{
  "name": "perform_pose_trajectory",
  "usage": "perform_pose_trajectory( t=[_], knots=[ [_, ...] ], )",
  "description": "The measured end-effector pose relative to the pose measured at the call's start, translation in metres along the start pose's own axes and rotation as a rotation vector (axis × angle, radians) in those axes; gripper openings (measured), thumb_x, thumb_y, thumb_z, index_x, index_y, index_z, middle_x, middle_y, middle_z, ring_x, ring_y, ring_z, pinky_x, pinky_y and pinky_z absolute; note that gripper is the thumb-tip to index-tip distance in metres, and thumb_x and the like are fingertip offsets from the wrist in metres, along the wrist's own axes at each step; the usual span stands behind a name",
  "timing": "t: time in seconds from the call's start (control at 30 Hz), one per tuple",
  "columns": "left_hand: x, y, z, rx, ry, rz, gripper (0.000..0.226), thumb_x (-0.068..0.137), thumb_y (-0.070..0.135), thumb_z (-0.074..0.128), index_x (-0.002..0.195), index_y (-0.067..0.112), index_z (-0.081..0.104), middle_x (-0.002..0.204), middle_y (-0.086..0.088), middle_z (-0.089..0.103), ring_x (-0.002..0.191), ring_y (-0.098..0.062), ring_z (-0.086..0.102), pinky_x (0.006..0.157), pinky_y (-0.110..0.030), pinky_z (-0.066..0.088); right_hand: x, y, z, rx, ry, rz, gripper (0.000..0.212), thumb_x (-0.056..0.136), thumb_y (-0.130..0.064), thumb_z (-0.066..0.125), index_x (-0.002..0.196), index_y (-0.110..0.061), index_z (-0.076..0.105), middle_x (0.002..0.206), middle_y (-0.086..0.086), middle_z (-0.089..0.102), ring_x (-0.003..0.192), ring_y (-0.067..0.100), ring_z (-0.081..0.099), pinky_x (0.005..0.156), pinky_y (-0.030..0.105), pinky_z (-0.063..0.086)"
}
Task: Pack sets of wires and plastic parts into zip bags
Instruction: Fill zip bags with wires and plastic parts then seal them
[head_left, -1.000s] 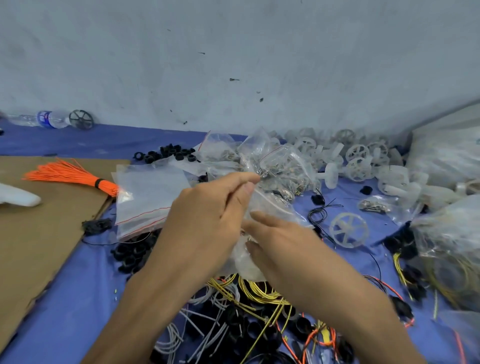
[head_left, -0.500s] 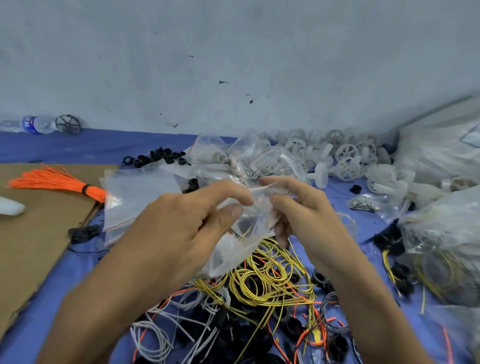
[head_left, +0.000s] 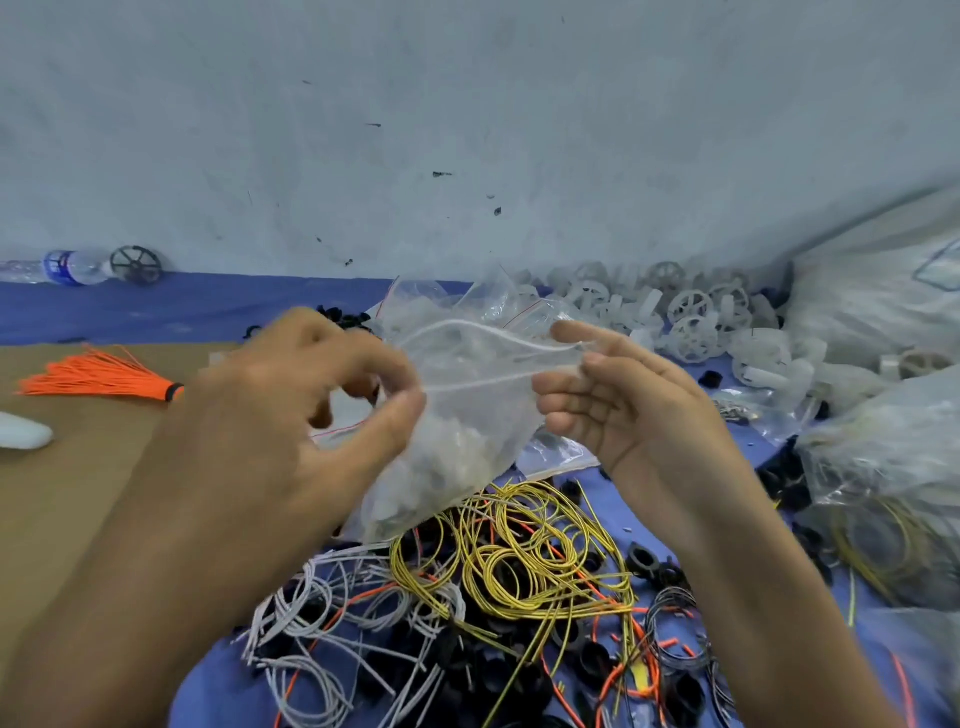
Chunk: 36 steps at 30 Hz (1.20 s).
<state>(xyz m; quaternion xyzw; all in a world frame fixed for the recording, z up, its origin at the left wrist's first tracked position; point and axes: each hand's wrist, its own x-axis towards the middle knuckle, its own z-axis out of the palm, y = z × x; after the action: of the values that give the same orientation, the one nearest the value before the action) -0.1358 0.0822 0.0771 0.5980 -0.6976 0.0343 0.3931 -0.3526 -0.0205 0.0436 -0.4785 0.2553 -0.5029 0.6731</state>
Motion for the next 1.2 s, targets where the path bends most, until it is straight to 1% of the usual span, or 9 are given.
perform_pose_trajectory(
  t=[0.13,0.27,0.37,0.5,0.57,0.67,0.83,0.97,1.2],
  knots=[
    [0.004,-0.01,0.011,-0.195,0.224,-0.047,0.005,0.088,0.042,0.062,0.093,0.043,0.063,0.088,0.02,0.06,0.063,0.006,0.055,0.052,-0.002,0.035,-0.011,-0.016,0.004,0.024,-0.129,-0.093,0.032,0.094,-0.004,0.046,0.12,-0.008,0.064,0.093,0.024,0.072,0.076,0.025,0.07,0.063,0.027,0.056],
    [0.013,-0.027,0.033,-0.352,0.171,-0.141,0.004,0.093,0.04,0.065,0.093,0.043,0.062,0.093,0.019,0.065,0.079,-0.001,0.063,0.053,-0.014,0.044,-0.012,-0.018,-0.001,-0.117,-0.103,-0.138,0.036,0.087,-0.009,0.054,0.121,-0.014,0.064,0.081,0.015,0.071,0.066,0.024,0.065,0.057,0.028,0.053],
    [0.015,-0.039,0.044,-0.437,0.158,-0.199,0.003,0.091,0.042,0.064,0.094,0.045,0.063,0.093,0.02,0.066,0.079,-0.007,0.066,0.057,-0.022,0.043,-0.006,-0.012,-0.012,-0.413,0.058,-0.205,0.04,0.081,-0.015,0.063,0.118,-0.029,0.065,0.068,0.003,0.053,0.056,0.018,0.048,0.055,0.027,0.046],
    [0.017,-0.048,0.045,-0.495,0.181,-0.182,0.02,0.087,0.044,0.066,0.106,0.045,0.063,0.092,0.013,0.07,0.075,-0.011,0.066,0.053,-0.022,0.042,-0.001,-0.006,-0.022,-0.599,0.106,-0.205,0.056,0.076,-0.032,0.079,0.126,-0.045,0.055,0.106,-0.012,0.06,0.092,0.005,0.06,0.082,0.02,0.053],
    [0.017,-0.049,0.045,-0.506,0.174,-0.192,0.026,0.086,0.045,0.068,0.111,0.045,0.062,0.092,0.011,0.071,0.078,-0.011,0.067,0.056,-0.026,0.043,0.001,-0.002,-0.02,-0.566,-0.008,-0.149,0.045,0.08,-0.033,0.078,0.122,-0.033,0.063,0.116,-0.009,0.068,0.106,0.008,0.064,0.086,0.022,0.053],
    [0.017,-0.051,0.046,-0.583,0.18,-0.262,0.024,0.084,0.041,0.074,0.106,0.045,0.066,0.092,0.009,0.074,0.077,-0.007,0.068,0.056,-0.022,0.042,0.001,0.001,-0.015,-0.459,0.0,-0.192,0.023,0.08,-0.028,0.069,0.099,-0.014,0.073,0.095,0.0,0.074,0.089,0.012,0.067,0.08,0.019,0.052],
    [0.019,-0.051,0.048,-0.739,0.183,-0.363,0.015,0.074,0.04,0.074,0.085,0.03,0.076,0.077,0.004,0.073,0.06,-0.001,0.057,0.042,-0.012,0.039,-0.001,-0.001,-0.016,-0.448,-0.019,-0.226,0.028,0.081,-0.027,0.069,0.094,-0.003,0.067,0.084,0.011,0.065,0.08,0.017,0.058,0.074,0.024,0.048],
    [0.019,-0.047,0.043,-0.73,0.192,-0.327,0.015,0.077,0.044,0.075,0.085,0.031,0.076,0.067,0.012,0.065,0.043,0.0,0.045,0.044,-0.007,0.035,-0.003,-0.005,-0.015,-0.396,-0.048,-0.272,0.02,0.083,-0.027,0.07,0.089,-0.008,0.068,0.082,0.008,0.068,0.076,0.016,0.062,0.071,0.022,0.049],
    [0.015,-0.029,0.039,-0.629,0.239,-0.168,0.016,0.084,0.05,0.067,0.088,0.035,0.07,0.077,0.011,0.068,0.049,0.001,0.05,0.05,-0.007,0.039,-0.006,-0.019,-0.025,-0.38,-0.045,-0.348,0.029,0.082,-0.043,0.074,0.09,-0.016,0.067,0.083,0.007,0.067,0.075,0.022,0.059,0.069,0.029,0.049]
  ],
)
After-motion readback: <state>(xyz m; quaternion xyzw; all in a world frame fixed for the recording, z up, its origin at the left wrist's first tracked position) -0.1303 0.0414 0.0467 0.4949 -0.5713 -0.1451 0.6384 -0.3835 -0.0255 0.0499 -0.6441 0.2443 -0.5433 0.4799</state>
